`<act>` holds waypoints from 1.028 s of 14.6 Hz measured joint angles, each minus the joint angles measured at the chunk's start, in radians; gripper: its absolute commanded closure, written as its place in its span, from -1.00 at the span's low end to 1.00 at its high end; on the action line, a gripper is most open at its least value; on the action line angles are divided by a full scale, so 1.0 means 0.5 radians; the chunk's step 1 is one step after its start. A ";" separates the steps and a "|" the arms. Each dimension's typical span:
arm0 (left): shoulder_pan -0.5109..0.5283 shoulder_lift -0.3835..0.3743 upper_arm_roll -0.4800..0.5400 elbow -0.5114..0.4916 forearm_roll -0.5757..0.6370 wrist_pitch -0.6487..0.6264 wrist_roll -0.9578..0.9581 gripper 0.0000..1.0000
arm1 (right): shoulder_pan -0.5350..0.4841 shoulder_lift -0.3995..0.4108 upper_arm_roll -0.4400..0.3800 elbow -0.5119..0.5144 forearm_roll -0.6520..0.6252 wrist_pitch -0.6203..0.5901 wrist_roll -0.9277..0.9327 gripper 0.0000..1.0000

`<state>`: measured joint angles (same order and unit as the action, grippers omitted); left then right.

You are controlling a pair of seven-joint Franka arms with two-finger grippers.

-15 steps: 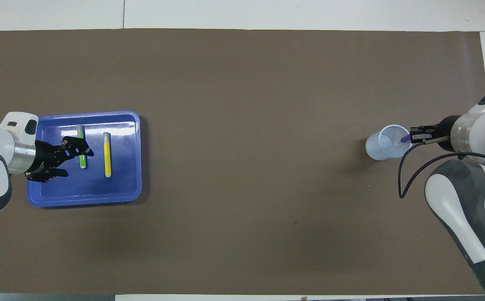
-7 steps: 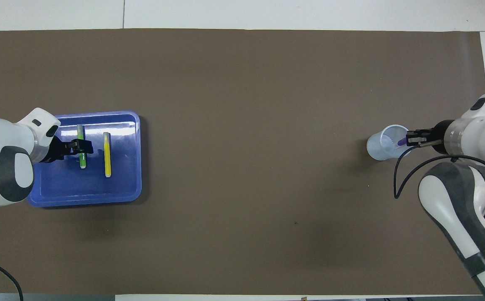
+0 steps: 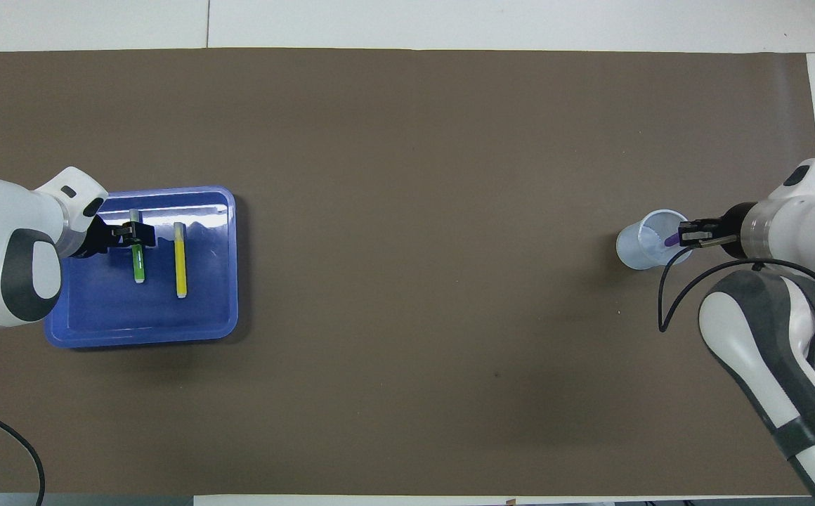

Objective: Transfer and insert pens with both arms
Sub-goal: 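Release the purple pen in the cup while the left gripper grasps green pen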

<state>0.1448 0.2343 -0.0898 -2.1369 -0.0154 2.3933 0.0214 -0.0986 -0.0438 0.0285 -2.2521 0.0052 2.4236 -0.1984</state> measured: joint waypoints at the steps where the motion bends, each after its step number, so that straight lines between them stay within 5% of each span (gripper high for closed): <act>1: -0.001 0.011 -0.001 0.007 0.020 0.000 0.001 -0.68 | 0.000 0.000 0.000 0.000 0.000 0.002 0.000 -0.28; 4: -0.003 0.036 -0.005 0.025 0.038 0.000 0.002 -0.29 | 0.000 0.000 -0.001 0.000 0.000 0.006 0.003 -0.83; 6: -0.004 0.034 -0.005 0.036 0.041 -0.003 0.003 -0.08 | -0.001 0.000 -0.001 0.009 0.000 0.021 0.012 -1.00; 9: -0.005 0.035 -0.005 0.058 0.044 -0.026 0.004 0.58 | 0.000 0.003 0.000 0.066 0.000 0.018 0.052 -1.00; 12: -0.007 0.035 -0.005 0.076 0.046 -0.050 0.005 1.00 | 0.002 0.003 0.005 0.183 0.000 -0.124 0.086 -1.00; 15: -0.007 0.036 -0.005 0.077 0.046 -0.055 0.005 1.00 | 0.010 0.003 0.014 0.382 0.000 -0.409 0.186 -1.00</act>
<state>0.1415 0.2521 -0.0925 -2.0982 0.0076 2.3660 0.0240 -0.0937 -0.0424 0.0356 -2.0609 0.0053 2.2190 -0.1056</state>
